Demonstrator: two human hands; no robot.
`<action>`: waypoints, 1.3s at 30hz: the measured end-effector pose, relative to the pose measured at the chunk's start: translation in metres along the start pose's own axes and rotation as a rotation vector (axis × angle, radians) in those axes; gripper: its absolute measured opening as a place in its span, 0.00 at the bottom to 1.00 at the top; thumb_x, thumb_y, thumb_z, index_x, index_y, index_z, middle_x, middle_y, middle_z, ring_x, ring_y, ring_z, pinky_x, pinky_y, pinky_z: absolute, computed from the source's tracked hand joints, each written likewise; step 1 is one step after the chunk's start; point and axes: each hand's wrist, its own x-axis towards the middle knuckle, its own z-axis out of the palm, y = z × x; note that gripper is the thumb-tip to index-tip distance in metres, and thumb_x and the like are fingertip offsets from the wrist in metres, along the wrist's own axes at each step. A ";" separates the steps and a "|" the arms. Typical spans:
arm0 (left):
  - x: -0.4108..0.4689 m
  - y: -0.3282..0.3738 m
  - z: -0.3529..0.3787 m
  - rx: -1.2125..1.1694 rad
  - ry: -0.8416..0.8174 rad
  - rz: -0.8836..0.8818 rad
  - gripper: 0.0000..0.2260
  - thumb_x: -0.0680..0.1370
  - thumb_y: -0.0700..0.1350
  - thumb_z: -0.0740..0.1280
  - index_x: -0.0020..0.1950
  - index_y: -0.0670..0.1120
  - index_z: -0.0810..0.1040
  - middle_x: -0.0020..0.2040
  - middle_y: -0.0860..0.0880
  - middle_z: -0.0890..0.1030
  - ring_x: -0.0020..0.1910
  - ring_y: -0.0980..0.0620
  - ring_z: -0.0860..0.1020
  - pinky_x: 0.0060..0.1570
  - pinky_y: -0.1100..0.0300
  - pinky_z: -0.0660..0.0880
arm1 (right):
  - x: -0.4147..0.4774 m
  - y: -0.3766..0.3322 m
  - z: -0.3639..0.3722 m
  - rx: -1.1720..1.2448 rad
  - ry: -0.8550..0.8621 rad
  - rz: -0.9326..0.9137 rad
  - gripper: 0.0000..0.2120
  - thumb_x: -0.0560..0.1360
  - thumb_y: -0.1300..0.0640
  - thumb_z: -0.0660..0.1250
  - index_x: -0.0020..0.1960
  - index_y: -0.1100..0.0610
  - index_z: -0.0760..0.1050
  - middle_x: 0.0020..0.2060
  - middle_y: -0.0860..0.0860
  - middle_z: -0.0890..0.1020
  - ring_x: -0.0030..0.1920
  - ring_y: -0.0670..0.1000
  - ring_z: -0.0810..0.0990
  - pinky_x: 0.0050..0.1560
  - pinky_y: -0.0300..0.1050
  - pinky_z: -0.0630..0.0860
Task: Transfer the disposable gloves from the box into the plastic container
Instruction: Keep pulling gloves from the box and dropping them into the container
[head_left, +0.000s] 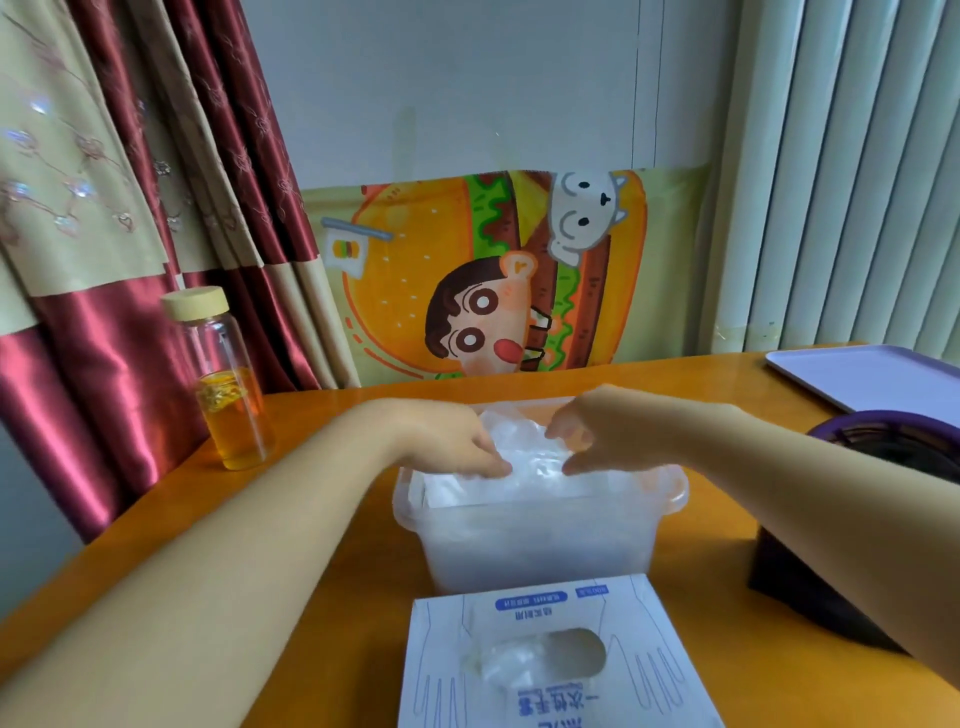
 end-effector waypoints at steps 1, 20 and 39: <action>-0.010 -0.004 -0.003 -0.064 0.056 0.019 0.19 0.79 0.60 0.61 0.65 0.54 0.77 0.64 0.59 0.77 0.62 0.58 0.74 0.65 0.58 0.69 | -0.007 -0.003 -0.006 0.035 0.048 -0.015 0.22 0.76 0.51 0.67 0.68 0.52 0.71 0.63 0.48 0.77 0.59 0.48 0.76 0.58 0.37 0.71; -0.076 0.009 0.108 -0.063 0.017 0.081 0.37 0.73 0.57 0.72 0.77 0.55 0.57 0.76 0.56 0.60 0.73 0.55 0.62 0.68 0.61 0.59 | -0.067 -0.067 0.074 -0.104 -0.180 -0.291 0.15 0.77 0.54 0.65 0.63 0.46 0.76 0.56 0.47 0.78 0.52 0.48 0.76 0.45 0.37 0.69; -0.072 0.009 0.115 -0.216 -0.003 0.097 0.32 0.72 0.53 0.73 0.73 0.54 0.64 0.71 0.56 0.67 0.67 0.53 0.69 0.67 0.57 0.67 | -0.062 -0.080 0.081 0.113 0.071 -0.344 0.11 0.75 0.52 0.68 0.57 0.50 0.78 0.53 0.45 0.76 0.46 0.44 0.73 0.43 0.31 0.69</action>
